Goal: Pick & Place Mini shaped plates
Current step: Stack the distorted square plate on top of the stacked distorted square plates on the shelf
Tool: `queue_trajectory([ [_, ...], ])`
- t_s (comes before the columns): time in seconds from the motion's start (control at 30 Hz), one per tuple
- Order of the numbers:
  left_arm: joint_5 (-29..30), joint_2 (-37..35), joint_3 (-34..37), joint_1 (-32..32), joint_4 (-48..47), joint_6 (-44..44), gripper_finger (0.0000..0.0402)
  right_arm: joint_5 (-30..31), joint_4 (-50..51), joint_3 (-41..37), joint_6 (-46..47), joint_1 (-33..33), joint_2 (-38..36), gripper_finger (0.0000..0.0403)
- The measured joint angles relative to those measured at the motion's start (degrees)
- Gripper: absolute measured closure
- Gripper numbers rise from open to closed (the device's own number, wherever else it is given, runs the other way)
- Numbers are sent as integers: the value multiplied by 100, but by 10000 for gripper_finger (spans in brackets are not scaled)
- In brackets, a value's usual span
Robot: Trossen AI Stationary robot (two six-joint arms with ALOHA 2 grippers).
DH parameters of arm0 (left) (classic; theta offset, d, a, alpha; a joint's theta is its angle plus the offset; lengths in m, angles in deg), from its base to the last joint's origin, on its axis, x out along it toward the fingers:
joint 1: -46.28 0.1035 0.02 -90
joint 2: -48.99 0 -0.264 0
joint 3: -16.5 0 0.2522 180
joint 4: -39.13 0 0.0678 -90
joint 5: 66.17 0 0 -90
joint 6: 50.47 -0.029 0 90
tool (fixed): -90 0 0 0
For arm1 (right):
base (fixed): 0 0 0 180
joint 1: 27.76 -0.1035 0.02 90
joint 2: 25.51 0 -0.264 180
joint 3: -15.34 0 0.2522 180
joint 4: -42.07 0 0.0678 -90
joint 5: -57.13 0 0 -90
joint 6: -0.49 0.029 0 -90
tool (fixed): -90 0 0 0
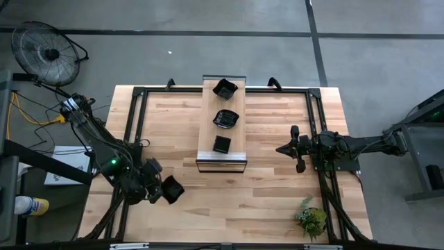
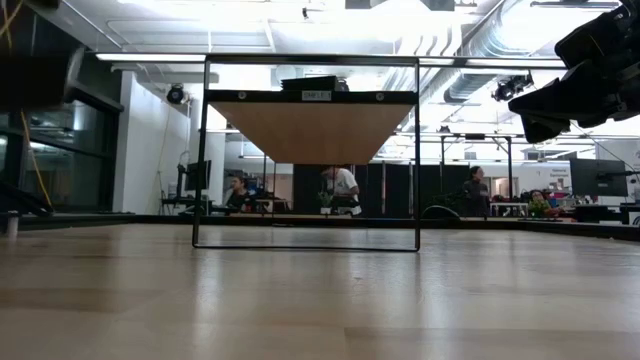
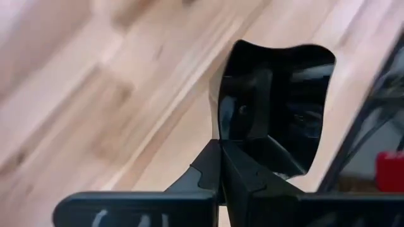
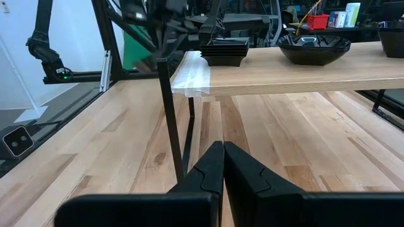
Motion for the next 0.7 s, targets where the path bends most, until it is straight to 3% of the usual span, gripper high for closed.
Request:
queue_trajectory([
  [0.17,1086,-43,-632,66,-351,-129,401,2,-2,0,2,1,0,398],
  [0.3,1556,-41,-1076,417,-587,-511,401,1,-1,0,2,1,1,398],
  [0.47,1447,-38,-1663,1323,-595,-1821,401,2,0,0,2,2,0,398],
  [0.7,678,-38,-2422,2884,-575,-3895,401,2,0,0,0,2,0,398],
])
